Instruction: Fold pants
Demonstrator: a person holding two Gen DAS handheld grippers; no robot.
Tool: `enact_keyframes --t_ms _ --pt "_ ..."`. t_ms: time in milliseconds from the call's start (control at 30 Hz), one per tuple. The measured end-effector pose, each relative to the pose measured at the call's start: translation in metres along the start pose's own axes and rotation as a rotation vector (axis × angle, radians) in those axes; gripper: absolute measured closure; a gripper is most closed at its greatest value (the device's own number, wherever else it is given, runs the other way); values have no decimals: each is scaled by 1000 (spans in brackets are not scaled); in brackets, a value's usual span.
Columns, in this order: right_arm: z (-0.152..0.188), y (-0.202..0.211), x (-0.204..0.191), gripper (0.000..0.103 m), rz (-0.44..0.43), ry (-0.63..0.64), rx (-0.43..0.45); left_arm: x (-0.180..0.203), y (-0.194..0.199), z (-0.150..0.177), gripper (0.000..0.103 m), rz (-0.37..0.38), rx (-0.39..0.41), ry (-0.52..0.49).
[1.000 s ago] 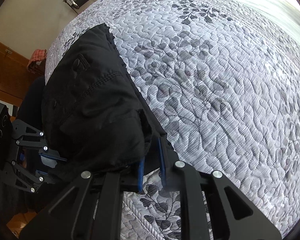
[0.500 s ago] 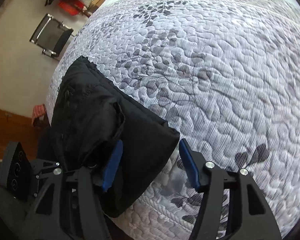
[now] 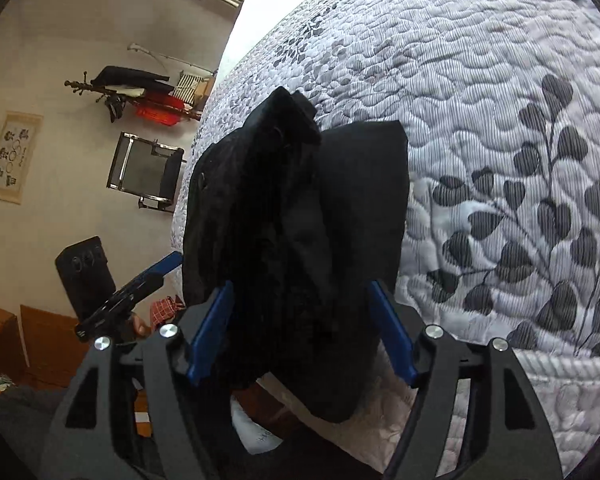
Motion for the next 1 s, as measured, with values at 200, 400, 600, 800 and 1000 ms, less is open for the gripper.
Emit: enact_keyframes --t_ms 200,400,600,800,1000 --pt "8 15 20 21 -90 -129 58 -21 -9 -5 29 -1 -16 14" --pt "25 17 19 14 -170 -147 93 -23 -23 -8 28 -1 -30 3" --pt "23 4 9 61 -76 -92 134 -24 -23 -7 28 6 -39 1" --pt "35 -1 43 83 -112 -227 133 -31 -25 -6 28 59 -46 43" --pt "27 37 16 59 23 -147 279 -28 -13 -9 27 63 -44 31"
Point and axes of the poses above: each gripper's, at about its wrist camera, not at the fingertips, and y roughly against the way its jaws point, x to its right, z to its underside, the point moved 6 cm from there along -y, roughly the way its jaws point, and after that the axes turned 15 degrees about -y, right-handed, at the moved point
